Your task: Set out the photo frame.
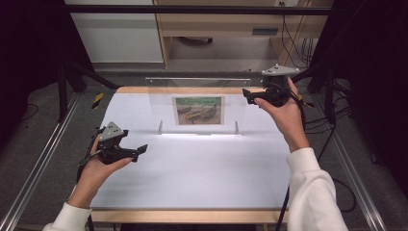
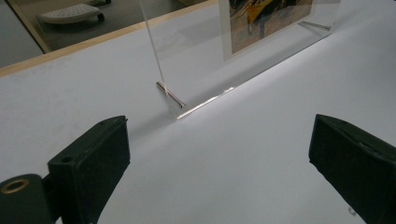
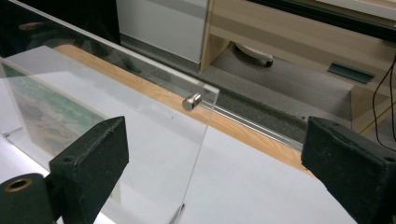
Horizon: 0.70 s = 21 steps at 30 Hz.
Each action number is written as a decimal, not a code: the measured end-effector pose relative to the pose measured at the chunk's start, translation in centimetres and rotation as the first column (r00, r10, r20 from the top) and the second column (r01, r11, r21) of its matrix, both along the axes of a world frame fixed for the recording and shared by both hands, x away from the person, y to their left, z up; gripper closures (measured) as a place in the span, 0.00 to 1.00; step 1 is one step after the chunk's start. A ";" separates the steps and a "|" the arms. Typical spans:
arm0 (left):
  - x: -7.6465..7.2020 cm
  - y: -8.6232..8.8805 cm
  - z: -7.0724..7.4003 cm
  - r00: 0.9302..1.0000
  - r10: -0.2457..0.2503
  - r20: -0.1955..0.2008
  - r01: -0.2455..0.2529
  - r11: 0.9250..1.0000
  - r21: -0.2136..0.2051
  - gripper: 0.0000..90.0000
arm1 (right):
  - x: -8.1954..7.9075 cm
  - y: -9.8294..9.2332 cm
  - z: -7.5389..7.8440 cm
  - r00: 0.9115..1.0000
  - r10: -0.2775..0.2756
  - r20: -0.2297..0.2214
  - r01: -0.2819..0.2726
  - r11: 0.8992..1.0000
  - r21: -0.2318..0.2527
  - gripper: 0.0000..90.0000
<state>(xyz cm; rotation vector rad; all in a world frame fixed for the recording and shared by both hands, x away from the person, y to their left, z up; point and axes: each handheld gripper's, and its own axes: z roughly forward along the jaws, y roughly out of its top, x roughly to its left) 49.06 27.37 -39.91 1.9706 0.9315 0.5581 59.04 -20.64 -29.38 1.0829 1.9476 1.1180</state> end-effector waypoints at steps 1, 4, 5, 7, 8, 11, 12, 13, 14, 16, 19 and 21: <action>0.0 -0.1 0.1 1.000 -0.001 0.002 0.001 1.000 0.001 0.05 | -0.5 -0.1 0.1 1.000 -0.008 0.000 0.008 1.000 0.002 0.08; -0.2 -0.4 0.3 1.000 -0.005 0.005 0.005 1.000 0.000 0.05 | -1.8 -0.5 0.1 1.000 -0.009 0.015 0.009 1.000 0.000 0.06; -0.3 -0.5 0.4 1.000 -0.007 0.007 0.007 1.000 0.003 0.05 | -2.1 -0.6 0.1 1.000 -0.014 0.014 0.014 1.000 0.005 0.06; -0.4 -0.6 0.5 1.000 -0.006 0.011 0.006 1.000 0.004 0.05 | -2.7 -0.9 0.1 1.000 -0.018 0.016 0.018 1.000 0.001 0.06; -0.4 -0.7 0.6 1.000 -0.007 0.010 0.007 1.000 0.005 0.05 | -3.0 -1.0 0.1 1.000 -0.017 0.018 0.017 1.000 -0.003 0.06; -0.5 -0.8 0.8 1.000 -0.011 0.015 0.011 1.000 0.010 0.05 | -4.0 -1.4 0.1 1.000 -0.018 0.022 0.018 1.000 -0.009 0.05; -0.5 -0.8 0.8 1.000 -0.011 0.015 0.011 1.000 0.010 0.05 | -4.0 -1.4 0.1 1.000 -0.018 0.022 0.018 1.000 -0.009 0.05; -0.6 -1.0 0.8 1.000 -0.016 0.012 0.016 1.000 0.014 0.04 | -4.7 -1.7 0.2 0.999 -0.017 0.028 0.017 1.000 -0.004 0.05; -0.6 -1.0 0.8 1.000 -0.016 0.013 0.016 1.000 0.020 0.04 | -4.9 -1.8 0.1 0.999 -0.017 0.028 0.017 1.000 -0.002 0.05; -0.7 -1.1 0.7 1.000 -0.019 0.008 0.019 1.000 0.023 0.04 | -5.5 -2.2 0.1 0.999 -0.020 0.031 0.020 1.000 -0.007 0.05; -0.8 -1.1 0.6 1.000 -0.022 0.008 0.022 0.999 0.028 0.04 | -6.2 -2.6 -0.2 0.999 -0.020 0.030 0.020 1.000 -0.007 0.05; -0.8 -1.1 0.5 1.000 -0.025 0.006 0.024 0.999 0.027 0.04 | -6.8 -2.9 -0.4 0.999 -0.020 0.031 0.020 1.000 -0.008 0.05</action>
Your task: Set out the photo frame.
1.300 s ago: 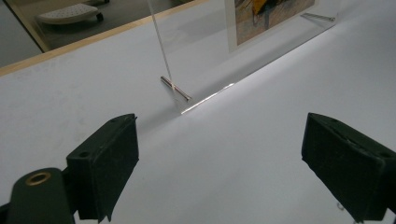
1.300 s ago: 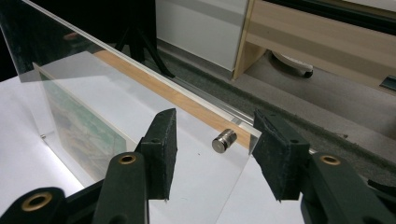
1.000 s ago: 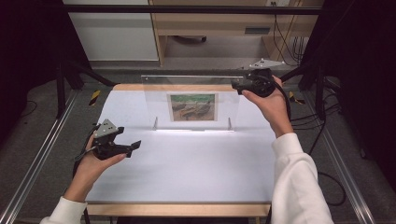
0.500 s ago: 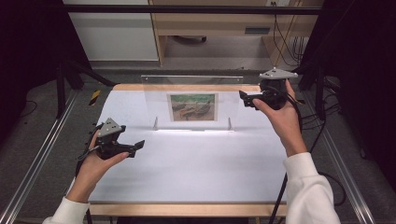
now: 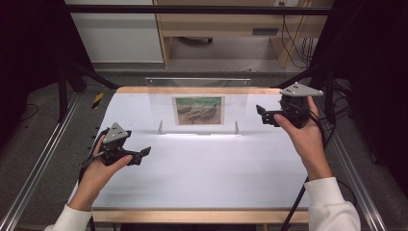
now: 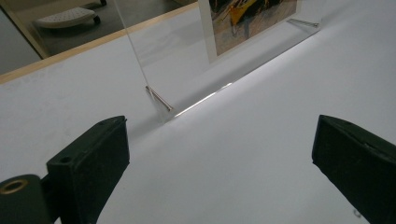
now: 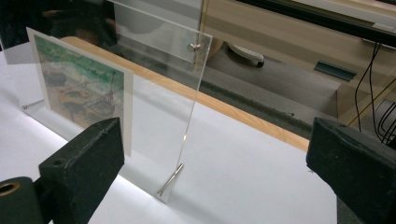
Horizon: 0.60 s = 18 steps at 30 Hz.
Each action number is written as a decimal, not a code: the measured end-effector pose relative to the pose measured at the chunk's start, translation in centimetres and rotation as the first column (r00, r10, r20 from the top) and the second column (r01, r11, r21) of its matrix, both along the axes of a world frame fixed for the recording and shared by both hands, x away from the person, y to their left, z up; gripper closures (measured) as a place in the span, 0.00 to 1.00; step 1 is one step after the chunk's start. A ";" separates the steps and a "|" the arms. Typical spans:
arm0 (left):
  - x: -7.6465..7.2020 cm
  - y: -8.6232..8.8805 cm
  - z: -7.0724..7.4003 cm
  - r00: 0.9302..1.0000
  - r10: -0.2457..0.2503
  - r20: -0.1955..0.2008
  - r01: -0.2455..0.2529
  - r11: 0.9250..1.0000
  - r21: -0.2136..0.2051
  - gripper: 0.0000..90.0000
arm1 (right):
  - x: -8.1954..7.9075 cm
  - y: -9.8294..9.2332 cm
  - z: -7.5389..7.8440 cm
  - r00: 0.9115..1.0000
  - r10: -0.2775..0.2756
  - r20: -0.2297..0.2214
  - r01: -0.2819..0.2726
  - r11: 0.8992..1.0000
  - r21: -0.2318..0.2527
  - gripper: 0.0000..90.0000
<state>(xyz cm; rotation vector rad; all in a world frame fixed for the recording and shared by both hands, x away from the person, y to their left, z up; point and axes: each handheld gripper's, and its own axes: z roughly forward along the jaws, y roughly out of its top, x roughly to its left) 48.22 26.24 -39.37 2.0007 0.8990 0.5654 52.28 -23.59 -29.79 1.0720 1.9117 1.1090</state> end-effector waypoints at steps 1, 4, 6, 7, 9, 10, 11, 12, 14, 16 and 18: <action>0.0 0.0 0.0 1.000 -0.003 -0.001 0.003 1.000 0.003 0.04 | -0.2 -0.1 -0.1 1.000 -0.002 -0.003 0.002 1.000 0.003 0.05; 0.0 0.0 -0.3 1.000 -0.004 -0.005 0.005 1.000 0.008 0.04 | -0.8 -0.5 -0.6 1.000 -0.005 -0.005 0.005 1.000 0.005 0.05; -0.1 0.0 -0.5 1.000 -0.003 -0.010 0.003 1.000 0.009 0.04 | -1.2 -0.6 -1.1 1.000 -0.005 -0.014 0.005 1.000 0.011 0.05; -0.1 0.1 -0.5 1.000 -0.003 -0.012 0.003 1.000 0.011 0.04 | -1.4 -0.7 -1.4 1.000 -0.006 -0.018 0.006 1.000 0.008 0.05; -0.1 0.2 -0.7 1.000 -0.003 -0.017 0.003 1.000 0.017 0.04 | -1.7 -0.8 -1.9 1.000 -0.008 -0.025 0.008 1.000 0.006 0.05; -0.1 0.2 -0.7 1.000 -0.002 -0.019 0.003 1.000 0.021 0.04 | -1.9 -0.8 -2.1 1.000 -0.005 -0.029 0.006 1.000 0.008 0.05; -0.1 0.2 -0.8 1.000 -0.002 -0.020 0.002 1.000 0.025 0.04 | -2.0 -0.9 -2.4 0.999 -0.005 -0.032 0.005 1.000 0.005 0.05; -0.1 0.3 -0.8 1.000 -0.001 -0.022 0.001 1.000 0.028 0.04 | -2.1 -0.9 -2.7 0.999 -0.008 -0.038 0.008 1.000 0.007 0.05; -0.2 0.3 -0.9 1.000 -0.002 -0.024 0.003 0.999 0.038 0.04 | -2.4 -1.0 -3.3 0.999 -0.011 -0.051 0.011 1.000 0.006 0.05; -0.2 0.4 -1.0 0.999 -0.003 -0.032 0.004 0.999 0.045 0.04 | -2.6 -1.0 -3.9 0.998 -0.009 -0.058 0.009 1.000 -0.001 0.05; -0.2 0.5 -1.2 0.999 -0.004 -0.042 0.006 0.998 0.058 0.05 | -2.8 -1.1 -4.6 0.998 -0.011 -0.067 0.012 1.000 0.002 0.05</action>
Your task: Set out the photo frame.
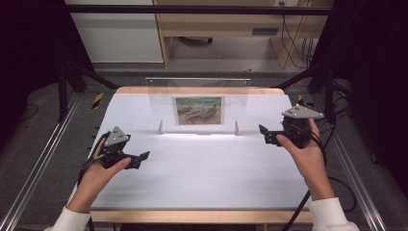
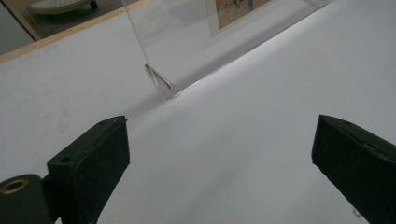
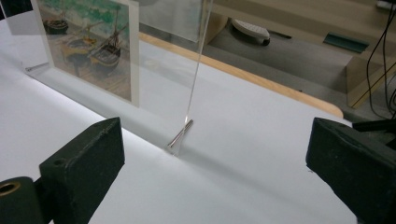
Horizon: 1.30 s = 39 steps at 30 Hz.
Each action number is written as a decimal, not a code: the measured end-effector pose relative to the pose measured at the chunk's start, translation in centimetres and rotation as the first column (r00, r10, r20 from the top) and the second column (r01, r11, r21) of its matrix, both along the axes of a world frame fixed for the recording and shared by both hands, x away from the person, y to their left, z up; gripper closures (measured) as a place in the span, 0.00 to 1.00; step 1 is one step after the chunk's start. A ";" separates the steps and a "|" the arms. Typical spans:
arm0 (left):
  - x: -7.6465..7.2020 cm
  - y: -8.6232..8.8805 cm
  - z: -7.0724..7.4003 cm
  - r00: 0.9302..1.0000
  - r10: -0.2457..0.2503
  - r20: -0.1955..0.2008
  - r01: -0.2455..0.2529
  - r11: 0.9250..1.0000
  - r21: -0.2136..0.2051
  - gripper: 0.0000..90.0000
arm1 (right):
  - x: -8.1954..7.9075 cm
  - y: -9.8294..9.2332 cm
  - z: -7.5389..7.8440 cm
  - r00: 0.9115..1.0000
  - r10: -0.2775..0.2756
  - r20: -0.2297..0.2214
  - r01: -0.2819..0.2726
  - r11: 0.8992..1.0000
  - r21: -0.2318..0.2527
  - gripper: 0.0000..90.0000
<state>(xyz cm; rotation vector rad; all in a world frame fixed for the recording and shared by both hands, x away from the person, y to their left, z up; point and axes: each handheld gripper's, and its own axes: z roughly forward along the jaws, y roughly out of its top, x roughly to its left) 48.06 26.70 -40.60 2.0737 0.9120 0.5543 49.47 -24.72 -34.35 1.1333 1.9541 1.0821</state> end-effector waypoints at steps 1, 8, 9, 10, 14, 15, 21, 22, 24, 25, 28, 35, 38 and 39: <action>0.0 0.0 -0.1 1.000 0.000 -0.004 0.000 1.000 0.009 0.05 | -0.1 -0.1 -0.4 1.000 -0.003 -0.007 0.003 1.000 0.011 0.06; -0.1 0.5 -1.1 1.000 0.001 -0.026 0.000 0.999 0.036 0.05 | -0.6 -0.3 -2.7 0.998 -0.008 -0.054 0.009 1.000 0.014 0.06; -0.1 0.6 -1.3 1.000 0.002 -0.029 -0.001 0.999 0.037 0.05 | -0.6 -0.3 -2.9 0.998 -0.008 -0.060 0.009 1.000 0.014 0.06; -0.1 0.6 -1.3 1.000 0.002 -0.029 -0.001 0.999 0.037 0.05 | -0.7 -0.4 -3.2 0.998 -0.009 -0.065 0.010 1.000 0.015 0.06; -0.1 1.1 -1.9 0.999 0.017 -0.037 -0.016 0.999 0.034 0.05 | -0.9 -0.5 -4.5 0.996 -0.012 -0.088 0.013 1.000 0.010 0.06; -0.2 1.2 -2.1 0.999 0.016 -0.041 -0.015 0.999 0.034 0.05 | -0.9 -0.5 -4.8 0.995 -0.016 -0.095 0.017 1.000 0.005 0.06; -0.4 1.9 -2.9 0.999 0.021 -0.049 -0.018 0.999 0.051 0.05 | -1.4 -0.9 -6.5 0.991 -0.033 -0.132 0.034 0.999 0.008 0.06; -0.4 2.0 -3.0 0.998 0.024 -0.052 -0.021 0.998 0.052 0.05 | -1.5 -0.9 -6.7 0.990 -0.036 -0.136 0.037 0.999 0.006 0.06; -0.4 2.3 -3.3 0.998 0.030 -0.056 -0.027 0.998 0.055 0.05 | -1.6 -0.9 -7.0 0.989 -0.037 -0.145 0.038 0.999 0.008 0.06; -0.5 2.4 -3.4 0.998 0.033 -0.058 -0.030 0.998 0.052 0.05 | -1.7 -1.0 -7.1 0.989 -0.040 -0.146 0.042 0.999 0.011 0.06; -0.5 2.7 -3.7 0.997 0.042 -0.062 -0.039 0.998 0.050 0.05 | -1.9 -1.1 -7.6 0.987 -0.042 -0.153 0.045 0.999 0.014 0.06; -0.6 3.2 -4.3 0.997 0.047 -0.067 -0.043 0.998 0.054 0.05 | -2.3 -1.3 -9.0 0.983 -0.057 -0.172 0.061 0.998 0.017 0.07; -0.7 3.6 -4.7 0.996 0.055 -0.071 -0.051 0.997 0.052 0.05 | -2.5 -1.4 -9.8 0.982 -0.055 -0.178 0.064 0.997 0.045 0.07; -0.7 3.7 -4.8 0.996 0.056 -0.072 -0.052 0.997 0.057 0.05 | -2.5 -1.4 -10.1 0.982 -0.055 -0.181 0.064 0.997 0.045 0.07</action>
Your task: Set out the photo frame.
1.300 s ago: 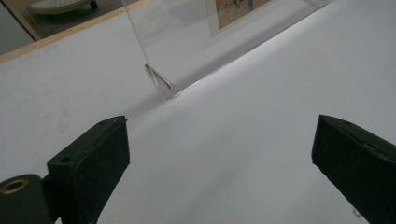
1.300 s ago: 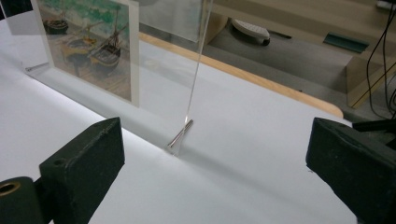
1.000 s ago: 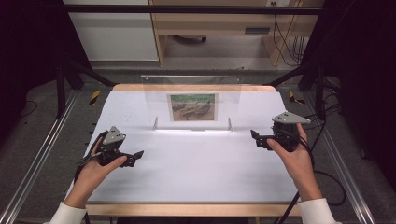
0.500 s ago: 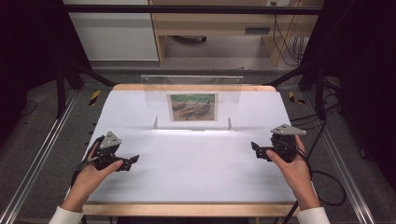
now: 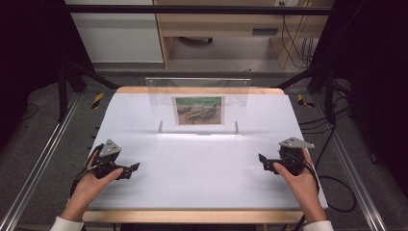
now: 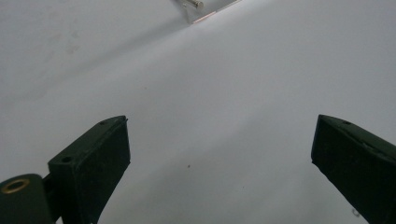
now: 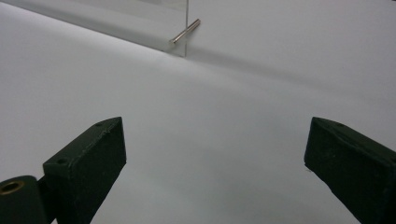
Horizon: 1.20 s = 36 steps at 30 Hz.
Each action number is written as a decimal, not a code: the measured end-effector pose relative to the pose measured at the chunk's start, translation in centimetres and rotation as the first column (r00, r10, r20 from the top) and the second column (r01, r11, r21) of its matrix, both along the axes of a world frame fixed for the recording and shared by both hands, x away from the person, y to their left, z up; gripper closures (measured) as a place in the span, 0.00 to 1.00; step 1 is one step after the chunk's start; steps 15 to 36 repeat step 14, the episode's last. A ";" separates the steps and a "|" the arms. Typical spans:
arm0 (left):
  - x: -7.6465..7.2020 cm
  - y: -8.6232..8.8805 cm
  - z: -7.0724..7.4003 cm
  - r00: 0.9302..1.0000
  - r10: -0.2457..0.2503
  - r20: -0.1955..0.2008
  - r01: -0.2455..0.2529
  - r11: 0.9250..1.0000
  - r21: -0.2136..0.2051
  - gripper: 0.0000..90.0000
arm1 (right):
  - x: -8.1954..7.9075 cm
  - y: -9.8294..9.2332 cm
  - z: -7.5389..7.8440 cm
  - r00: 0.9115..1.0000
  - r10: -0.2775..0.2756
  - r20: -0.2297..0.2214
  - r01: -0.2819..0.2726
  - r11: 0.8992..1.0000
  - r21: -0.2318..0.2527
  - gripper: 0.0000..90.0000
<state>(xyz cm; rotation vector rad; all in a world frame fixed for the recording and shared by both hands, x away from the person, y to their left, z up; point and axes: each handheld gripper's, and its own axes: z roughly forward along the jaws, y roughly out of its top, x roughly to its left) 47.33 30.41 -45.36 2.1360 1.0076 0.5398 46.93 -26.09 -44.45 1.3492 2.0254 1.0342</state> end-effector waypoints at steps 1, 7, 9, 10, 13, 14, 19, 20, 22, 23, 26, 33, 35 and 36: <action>-0.1 0.1 -0.1 1.000 0.004 0.002 -0.004 1.000 -0.004 0.05 | -0.1 0.0 -0.3 1.000 -0.005 -0.003 0.005 1.000 -0.005 0.06; -0.3 0.9 -0.5 1.000 0.021 0.010 -0.021 1.000 -0.004 0.05 | -0.2 0.2 -1.8 1.000 -0.008 -0.012 0.008 1.000 -0.010 0.06; -0.5 1.1 -0.6 0.999 0.028 0.016 -0.027 0.999 -0.021 0.05 | -0.3 0.3 -2.2 1.000 -0.017 -0.001 0.017 1.000 -0.009 0.06; -0.5 1.2 -0.7 0.999 0.033 0.020 -0.033 0.999 -0.028 0.05 | -0.4 0.3 -2.3 1.000 -0.020 0.000 0.020 1.000 0.001 0.06; -0.6 1.4 -1.0 0.999 0.043 0.023 -0.042 0.998 -0.043 0.05 | -0.4 0.5 -3.1 1.000 -0.021 -0.001 0.021 1.000 -0.001 0.06; -0.6 1.4 -1.0 0.999 0.043 0.023 -0.042 0.998 -0.043 0.05 | -0.4 0.5 -3.1 1.000 -0.021 -0.001 0.021 1.000 -0.001 0.06; -0.6 1.4 -1.0 0.999 0.043 0.023 -0.042 0.998 -0.043 0.05 | -0.4 0.5 -3.1 1.000 -0.021 -0.001 0.021 1.000 -0.001 0.06; -0.6 1.4 -1.0 0.999 0.043 0.023 -0.042 0.998 -0.043 0.05 | -0.4 0.5 -3.1 1.000 -0.021 -0.001 0.021 1.000 -0.001 0.06; -0.6 1.4 -1.0 0.999 0.043 0.023 -0.042 0.998 -0.043 0.05 | -0.4 0.5 -3.1 1.000 -0.021 -0.001 0.021 1.000 -0.001 0.06; -0.6 1.4 -1.0 0.999 0.043 0.023 -0.042 0.998 -0.043 0.05 | -0.4 0.5 -3.1 1.000 -0.021 -0.001 0.021 1.000 -0.001 0.06; -0.6 1.4 -1.0 0.999 0.043 0.023 -0.042 0.998 -0.043 0.05 | -0.4 0.5 -3.1 1.000 -0.021 -0.001 0.021 1.000 -0.001 0.06; -0.6 1.4 -1.0 0.999 0.043 0.023 -0.042 0.998 -0.043 0.05 | -0.4 0.5 -3.1 1.000 -0.021 -0.001 0.021 1.000 -0.001 0.06; -0.6 1.4 -1.0 0.999 0.043 0.023 -0.042 0.998 -0.043 0.05 | -0.4 0.5 -3.1 1.000 -0.021 -0.001 0.021 1.000 -0.001 0.06; -0.6 1.4 -1.0 0.999 0.043 0.023 -0.042 0.998 -0.043 0.05 | -0.4 0.5 -3.1 1.000 -0.021 -0.001 0.021 1.000 -0.001 0.06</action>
